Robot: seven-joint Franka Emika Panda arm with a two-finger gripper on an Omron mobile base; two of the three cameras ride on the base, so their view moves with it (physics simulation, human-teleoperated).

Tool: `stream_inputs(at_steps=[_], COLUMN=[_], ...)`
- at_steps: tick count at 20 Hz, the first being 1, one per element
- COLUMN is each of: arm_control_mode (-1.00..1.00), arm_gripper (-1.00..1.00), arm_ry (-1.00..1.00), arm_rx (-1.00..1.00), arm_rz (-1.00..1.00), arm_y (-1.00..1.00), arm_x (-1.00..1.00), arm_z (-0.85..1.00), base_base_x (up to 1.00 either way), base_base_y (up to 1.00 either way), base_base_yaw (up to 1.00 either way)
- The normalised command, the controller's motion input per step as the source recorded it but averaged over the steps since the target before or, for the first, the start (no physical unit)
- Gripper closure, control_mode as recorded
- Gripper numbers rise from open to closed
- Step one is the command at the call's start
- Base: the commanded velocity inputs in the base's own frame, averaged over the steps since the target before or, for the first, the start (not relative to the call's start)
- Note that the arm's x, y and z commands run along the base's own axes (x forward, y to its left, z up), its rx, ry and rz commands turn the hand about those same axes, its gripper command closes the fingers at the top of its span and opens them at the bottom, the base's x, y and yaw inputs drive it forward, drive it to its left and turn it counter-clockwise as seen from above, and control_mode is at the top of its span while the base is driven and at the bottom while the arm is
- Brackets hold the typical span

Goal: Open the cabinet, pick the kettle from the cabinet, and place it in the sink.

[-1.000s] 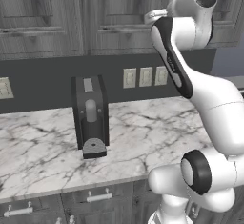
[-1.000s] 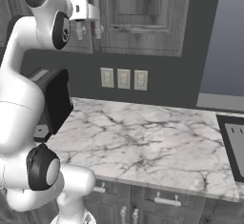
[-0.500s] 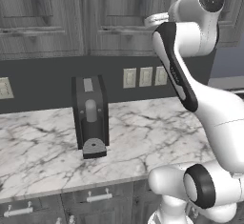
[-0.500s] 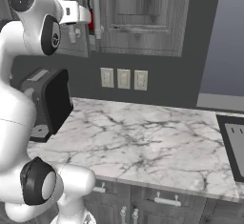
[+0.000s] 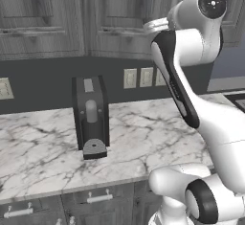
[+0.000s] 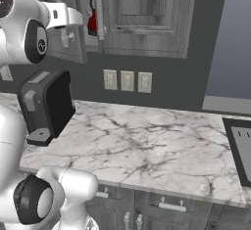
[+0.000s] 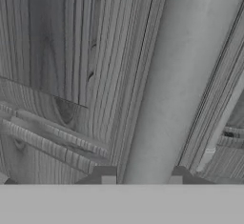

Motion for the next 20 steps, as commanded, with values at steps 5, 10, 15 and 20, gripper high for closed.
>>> stream_inputs(at_steps=[5,10,15,20], arm_control_mode=[-1.00,-1.00,-1.00,-1.00], arm_gripper=[1.00,1.00,1.00,1.00], arm_ry=[0.00,0.00,-0.02,-0.06], arm_rx=[0.00,0.00,0.00,0.00], arm_rz=[-0.07,-0.12,-0.13,-0.14], arm_y=[0.38,0.38,0.41,0.42], arm_x=[-0.46,-0.46,-0.45,-0.46], arm_z=[0.00,0.00,0.00,0.00], base_base_x=[0.00,0.00,0.00,0.00], base_base_y=[0.00,0.00,0.00,0.00], base_base_yaw=[0.00,0.00,0.00,0.00])
